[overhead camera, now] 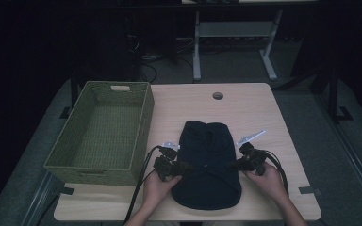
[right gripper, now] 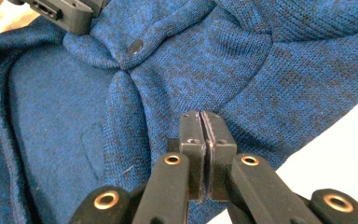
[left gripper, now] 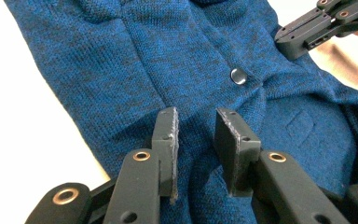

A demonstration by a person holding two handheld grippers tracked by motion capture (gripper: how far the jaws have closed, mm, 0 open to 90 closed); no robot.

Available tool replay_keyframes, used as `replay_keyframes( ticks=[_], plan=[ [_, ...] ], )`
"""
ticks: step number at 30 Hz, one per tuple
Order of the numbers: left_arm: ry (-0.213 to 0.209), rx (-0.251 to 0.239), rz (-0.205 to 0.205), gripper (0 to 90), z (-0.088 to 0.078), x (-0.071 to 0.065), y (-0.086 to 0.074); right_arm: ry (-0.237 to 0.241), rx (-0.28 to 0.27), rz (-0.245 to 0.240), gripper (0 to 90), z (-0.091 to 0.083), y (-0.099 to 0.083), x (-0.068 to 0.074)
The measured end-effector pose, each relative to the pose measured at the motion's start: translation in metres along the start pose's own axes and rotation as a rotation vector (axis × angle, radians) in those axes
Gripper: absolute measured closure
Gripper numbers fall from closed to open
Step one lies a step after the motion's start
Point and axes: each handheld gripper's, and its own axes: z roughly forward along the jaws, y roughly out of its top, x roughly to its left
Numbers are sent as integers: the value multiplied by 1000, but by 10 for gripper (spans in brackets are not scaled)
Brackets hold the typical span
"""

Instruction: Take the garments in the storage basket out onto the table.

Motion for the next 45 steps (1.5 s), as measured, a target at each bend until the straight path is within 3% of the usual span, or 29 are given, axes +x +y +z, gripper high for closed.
replay_keyframes(
  ticks=[15, 25, 27, 31, 36, 40, 45],
  plan=[
    [-21, -3, 26, 696, -8, -15, -21, 10, 9, -41, 872, -3, -19, 22],
    [-38, -4, 40, 695, -11, -19, -27, 25, 15, -47, 848, -5, -24, 28],
    [-45, -3, 39, 685, -13, -18, -24, 36, 18, -51, 791, -6, -23, 27],
    [-54, -35, 57, 682, -20, -21, -10, 42, -2, -38, 759, -14, -18, 22],
    [-67, -87, 68, 675, -25, -18, 16, 2, -50, -10, 724, -28, -3, 14],
    [-85, -138, 37, 674, -25, -10, 38, -38, -85, 0, 705, -37, 16, 3],
    [-56, -161, 4, 658, -21, 5, 62, -75, -100, 48, 685, -41, 38, -20]
  ],
)
